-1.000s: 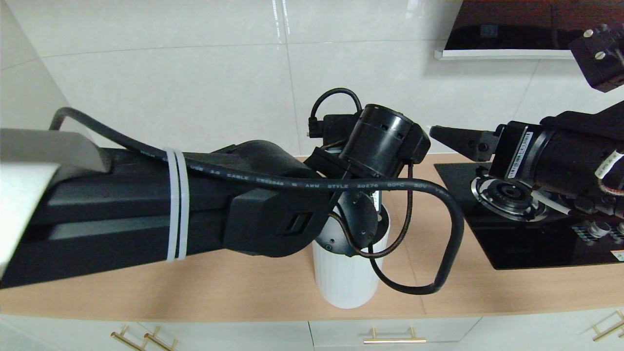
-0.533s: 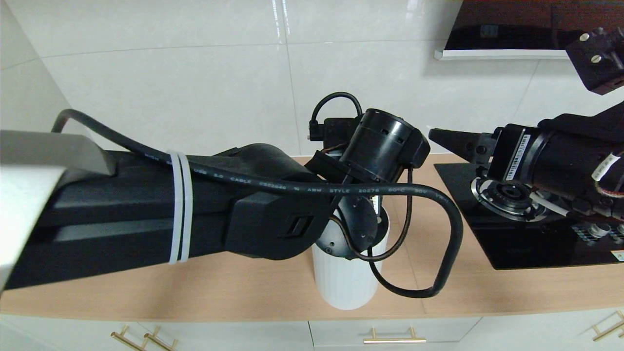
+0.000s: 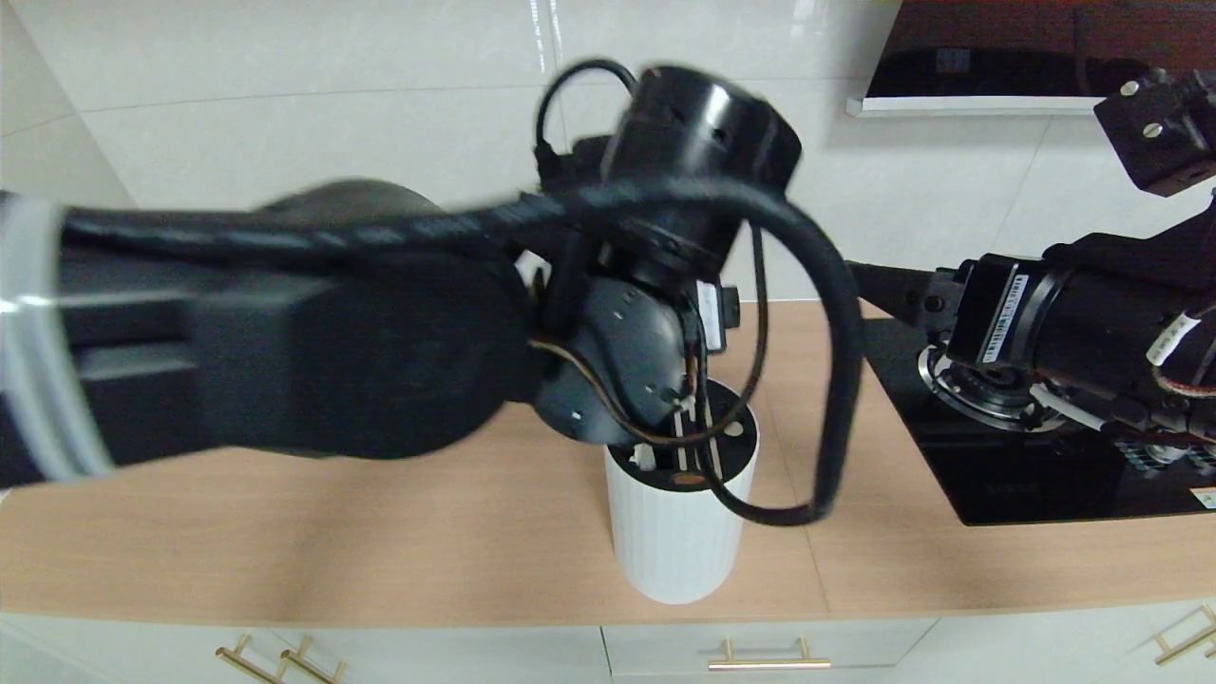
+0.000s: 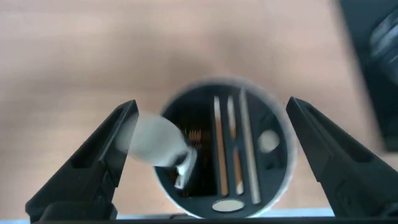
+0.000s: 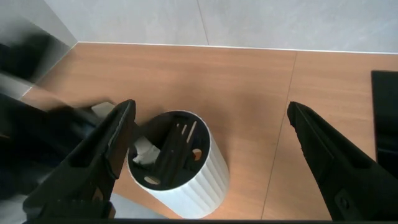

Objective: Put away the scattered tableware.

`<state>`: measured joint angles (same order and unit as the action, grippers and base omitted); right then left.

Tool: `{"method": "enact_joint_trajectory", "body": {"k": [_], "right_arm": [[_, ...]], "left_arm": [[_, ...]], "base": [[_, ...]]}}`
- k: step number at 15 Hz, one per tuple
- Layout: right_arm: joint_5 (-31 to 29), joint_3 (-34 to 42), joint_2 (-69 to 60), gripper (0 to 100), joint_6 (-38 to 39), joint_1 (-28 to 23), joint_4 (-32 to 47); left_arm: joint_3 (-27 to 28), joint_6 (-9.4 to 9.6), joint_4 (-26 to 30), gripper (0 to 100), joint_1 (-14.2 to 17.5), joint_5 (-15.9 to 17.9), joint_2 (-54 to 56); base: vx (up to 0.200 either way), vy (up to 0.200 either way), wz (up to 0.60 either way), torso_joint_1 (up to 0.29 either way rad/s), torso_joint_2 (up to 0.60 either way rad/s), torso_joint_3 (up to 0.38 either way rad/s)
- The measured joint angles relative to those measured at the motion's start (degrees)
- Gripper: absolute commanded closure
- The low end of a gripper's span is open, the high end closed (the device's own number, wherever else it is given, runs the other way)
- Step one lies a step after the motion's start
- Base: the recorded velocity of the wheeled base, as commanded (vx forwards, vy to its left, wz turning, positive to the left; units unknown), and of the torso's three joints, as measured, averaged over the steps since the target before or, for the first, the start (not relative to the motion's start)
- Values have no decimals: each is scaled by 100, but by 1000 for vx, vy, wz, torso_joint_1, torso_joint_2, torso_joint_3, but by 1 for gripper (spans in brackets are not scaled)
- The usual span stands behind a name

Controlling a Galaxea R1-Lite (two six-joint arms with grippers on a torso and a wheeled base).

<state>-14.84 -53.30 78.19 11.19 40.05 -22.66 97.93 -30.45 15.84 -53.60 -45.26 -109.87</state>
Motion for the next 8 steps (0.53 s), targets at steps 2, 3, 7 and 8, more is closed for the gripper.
{"method": "enact_joint_trajectory", "body": {"k": [2,3,7,8], "right_arm": [[-35,151,-22,0,-115,-37,-9],[-43,222,-52,0,-197,-129,-16],[-32,705,-532,0,-312,-571,-11],[-13,895,-711,0,-315,-664,4]], "left_arm": [[-105,-6,-10,0,143,115,751],[-254,-9,-21,0,252,199,1139],[-1325,18,-40,0,769,723,2779],[-1615,56,-43,0,914,901,3173]], "base": [[0,0,0,0,0,0],[0,0,0,0,0,0],[0,0,0,0,0,0],[0,0,0,0,0,0]]}}
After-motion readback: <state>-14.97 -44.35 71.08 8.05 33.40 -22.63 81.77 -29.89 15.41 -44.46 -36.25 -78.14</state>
